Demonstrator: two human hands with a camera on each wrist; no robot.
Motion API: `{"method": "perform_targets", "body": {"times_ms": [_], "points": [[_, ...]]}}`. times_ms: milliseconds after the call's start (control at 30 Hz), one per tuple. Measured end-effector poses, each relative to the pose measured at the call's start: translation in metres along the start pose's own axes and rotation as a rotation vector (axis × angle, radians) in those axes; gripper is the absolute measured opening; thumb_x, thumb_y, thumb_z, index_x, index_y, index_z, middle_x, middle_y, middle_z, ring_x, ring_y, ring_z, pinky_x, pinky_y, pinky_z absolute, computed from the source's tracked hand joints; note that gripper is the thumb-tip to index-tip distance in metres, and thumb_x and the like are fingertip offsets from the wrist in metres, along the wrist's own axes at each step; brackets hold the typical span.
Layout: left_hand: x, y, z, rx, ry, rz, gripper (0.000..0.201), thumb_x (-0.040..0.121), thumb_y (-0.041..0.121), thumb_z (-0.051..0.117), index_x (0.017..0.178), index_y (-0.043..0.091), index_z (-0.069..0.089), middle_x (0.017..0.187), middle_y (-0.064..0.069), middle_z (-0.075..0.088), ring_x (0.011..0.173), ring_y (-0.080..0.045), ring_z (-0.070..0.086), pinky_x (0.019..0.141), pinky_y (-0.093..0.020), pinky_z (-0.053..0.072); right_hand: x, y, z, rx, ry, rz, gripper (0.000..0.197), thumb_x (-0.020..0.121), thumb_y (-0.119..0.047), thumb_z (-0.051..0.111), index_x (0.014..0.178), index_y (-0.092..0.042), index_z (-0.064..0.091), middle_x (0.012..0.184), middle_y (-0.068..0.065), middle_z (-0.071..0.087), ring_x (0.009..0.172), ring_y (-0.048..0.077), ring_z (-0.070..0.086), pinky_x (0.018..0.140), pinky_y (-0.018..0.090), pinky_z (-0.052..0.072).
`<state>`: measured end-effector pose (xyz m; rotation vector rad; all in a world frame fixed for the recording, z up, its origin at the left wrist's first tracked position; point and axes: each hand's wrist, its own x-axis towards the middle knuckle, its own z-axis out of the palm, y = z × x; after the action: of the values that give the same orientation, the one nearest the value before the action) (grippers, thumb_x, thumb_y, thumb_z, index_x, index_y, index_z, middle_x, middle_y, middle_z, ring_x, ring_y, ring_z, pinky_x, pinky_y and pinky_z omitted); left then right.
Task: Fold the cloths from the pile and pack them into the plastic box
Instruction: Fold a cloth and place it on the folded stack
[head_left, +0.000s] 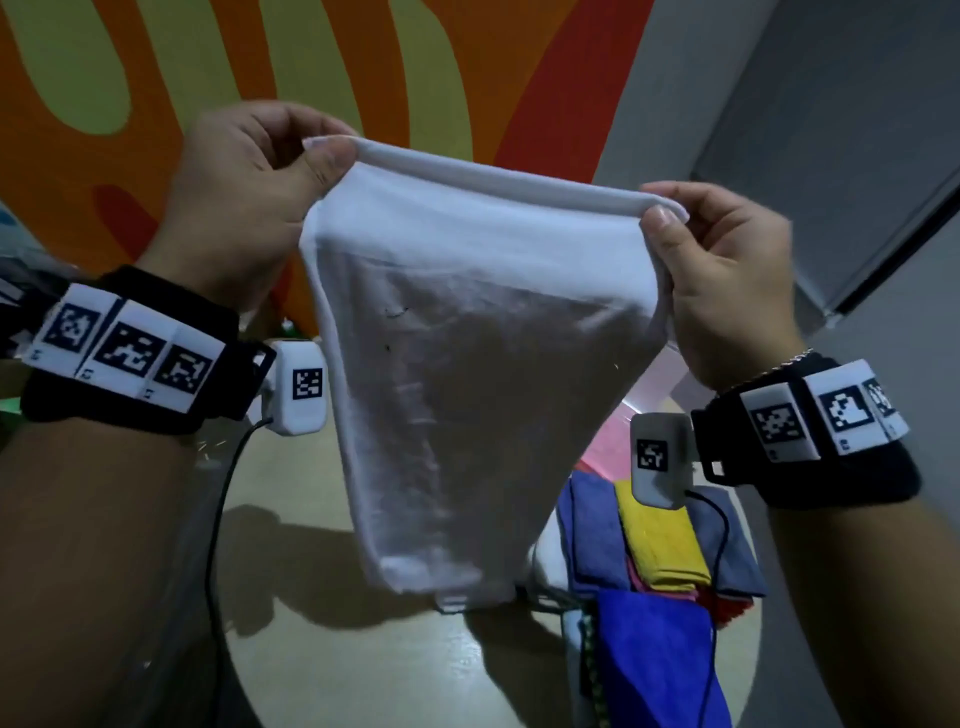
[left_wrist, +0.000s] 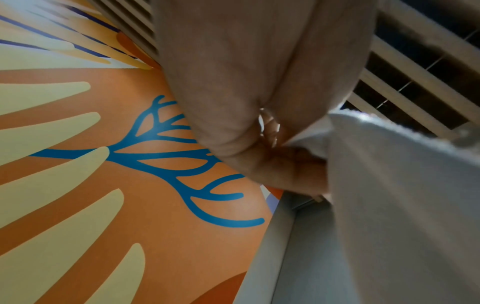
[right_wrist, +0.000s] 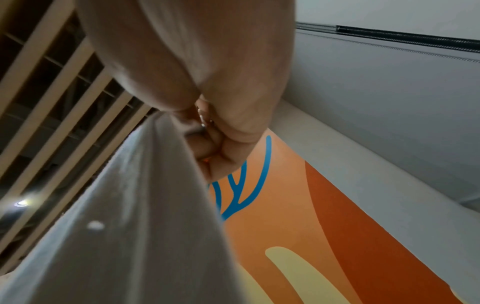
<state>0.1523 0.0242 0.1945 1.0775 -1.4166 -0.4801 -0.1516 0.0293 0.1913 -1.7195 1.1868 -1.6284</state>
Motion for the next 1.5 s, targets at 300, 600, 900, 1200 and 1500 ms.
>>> {"method": "perform_targets", "body": {"times_ms": [300, 600, 900, 1200, 1500], "points": [[0.000, -0.106, 0.034, 0.189, -0.085, -0.288, 0.009, 0.097, 0.017, 0.065, 0.092, 0.012, 0.072, 0.081, -0.007, 0.067, 0.068, -0.012, 0.057, 0.065, -0.029, 0.048, 0.018, 0.105, 0.040, -0.393, -0.080, 0.148, 0.011, 0.089, -0.020, 0.066, 0.086, -0.029, 0.072, 0.072, -0.014, 0.066, 0.065, 0.005, 0.062, 0.070, 0.032, 0.057], [-0.101, -0.207, 0.034, 0.358, -0.678, -0.607, 0.007, 0.088, 0.026, 0.077, 0.081, 0.027, 0.079, 0.082, 0.006, 0.074, 0.077, -0.016, 0.065, 0.069, -0.033, 0.055, -0.100, 0.188, 0.034, -0.569, -0.635, 0.468, 0.024, 0.076, 0.002, 0.067, 0.070, -0.021, 0.071, 0.061, -0.010, 0.068, 0.059, 0.005, 0.066, 0.063, 0.024, 0.055], [-0.206, -0.231, 0.040, 0.359, -1.503, -0.831, 0.005, 0.083, 0.026, 0.081, 0.085, 0.031, 0.082, 0.067, 0.011, 0.068, 0.061, -0.004, 0.053, 0.061, -0.024, 0.045, -0.202, 0.194, 0.026, -0.622, -1.026, 0.556, 0.010, 0.081, -0.011, 0.064, 0.075, -0.009, 0.072, 0.077, 0.005, 0.071, 0.073, 0.016, 0.065, 0.067, 0.026, 0.052], [-0.238, -0.229, 0.047, 0.424, -1.705, -0.904, 0.012, 0.079, 0.034, 0.080, 0.091, 0.035, 0.081, 0.073, 0.017, 0.070, 0.063, -0.002, 0.051, 0.058, -0.019, 0.040, -0.250, 0.197, 0.021, -0.665, -1.347, 0.692, 0.015, 0.077, -0.030, 0.069, 0.075, -0.016, 0.072, 0.075, -0.001, 0.072, 0.075, 0.015, 0.069, 0.072, 0.031, 0.060], [-0.223, -0.280, 0.079, 0.581, -0.572, -0.715, 0.029, 0.098, 0.022, 0.054, 0.125, 0.026, 0.062, 0.115, 0.004, 0.061, 0.108, -0.021, 0.064, 0.095, -0.041, 0.054, -0.236, 0.215, 0.040, -0.833, -1.182, 0.613, 0.020, 0.091, -0.028, 0.059, 0.100, -0.012, 0.070, 0.105, 0.010, 0.069, 0.100, 0.024, 0.062, 0.081, 0.030, 0.048]]}}
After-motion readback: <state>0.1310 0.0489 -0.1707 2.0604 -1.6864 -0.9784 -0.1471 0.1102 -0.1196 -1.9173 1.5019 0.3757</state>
